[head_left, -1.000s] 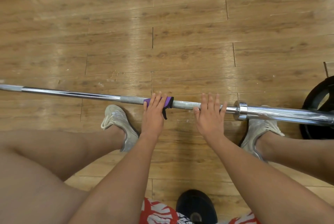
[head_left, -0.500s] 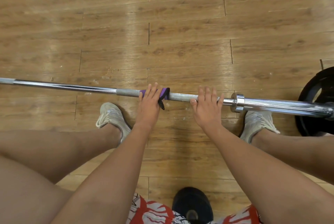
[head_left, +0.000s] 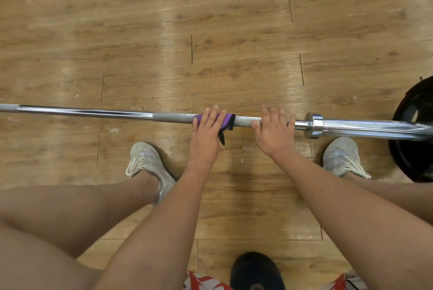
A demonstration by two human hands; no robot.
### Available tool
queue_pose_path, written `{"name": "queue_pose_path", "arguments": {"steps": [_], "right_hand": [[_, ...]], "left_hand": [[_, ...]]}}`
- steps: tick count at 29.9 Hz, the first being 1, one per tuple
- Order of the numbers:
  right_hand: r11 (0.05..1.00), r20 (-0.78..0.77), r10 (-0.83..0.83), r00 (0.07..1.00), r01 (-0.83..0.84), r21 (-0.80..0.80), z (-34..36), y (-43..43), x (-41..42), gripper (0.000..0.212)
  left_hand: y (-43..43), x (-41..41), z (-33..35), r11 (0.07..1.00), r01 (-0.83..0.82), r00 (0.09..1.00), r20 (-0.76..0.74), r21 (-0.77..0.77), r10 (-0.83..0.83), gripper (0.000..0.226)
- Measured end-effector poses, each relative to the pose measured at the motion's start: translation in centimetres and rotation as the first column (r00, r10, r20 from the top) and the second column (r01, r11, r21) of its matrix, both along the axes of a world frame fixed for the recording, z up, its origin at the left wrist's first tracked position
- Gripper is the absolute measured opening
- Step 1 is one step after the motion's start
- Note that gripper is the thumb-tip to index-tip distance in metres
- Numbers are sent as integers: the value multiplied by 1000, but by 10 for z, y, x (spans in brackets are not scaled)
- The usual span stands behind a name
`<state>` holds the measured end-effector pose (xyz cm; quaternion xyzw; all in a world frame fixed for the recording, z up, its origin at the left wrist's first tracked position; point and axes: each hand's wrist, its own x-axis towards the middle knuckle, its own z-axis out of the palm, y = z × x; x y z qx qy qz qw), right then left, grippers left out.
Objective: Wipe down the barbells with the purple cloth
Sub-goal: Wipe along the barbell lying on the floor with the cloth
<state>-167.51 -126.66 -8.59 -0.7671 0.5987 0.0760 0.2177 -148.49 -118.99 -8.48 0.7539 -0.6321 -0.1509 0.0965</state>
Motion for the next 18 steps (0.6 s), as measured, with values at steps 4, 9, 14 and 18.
{"name": "queue_pose_path", "arguments": {"steps": [4,9,14,18], "right_hand": [[1000,8,0,1000,0,9,2,-10,1,62],[1000,2,-2,1000,2,16,2,-20,3,63],[1000,9,-6,1000,6,20,1,-29,4,63],[1000,6,-10,1000,10,25,1,-36,6,63]], "left_hand": [[-14,29,2,992,-126,990,-57,27,128,69],[-15,4,0,995,-97,994,-59,-1,97,76],[-15,7,-6,997,-70,997,-40,-41,69,82],[-12,18,-10,994,-84,995,-58,-66,80,81]]}}
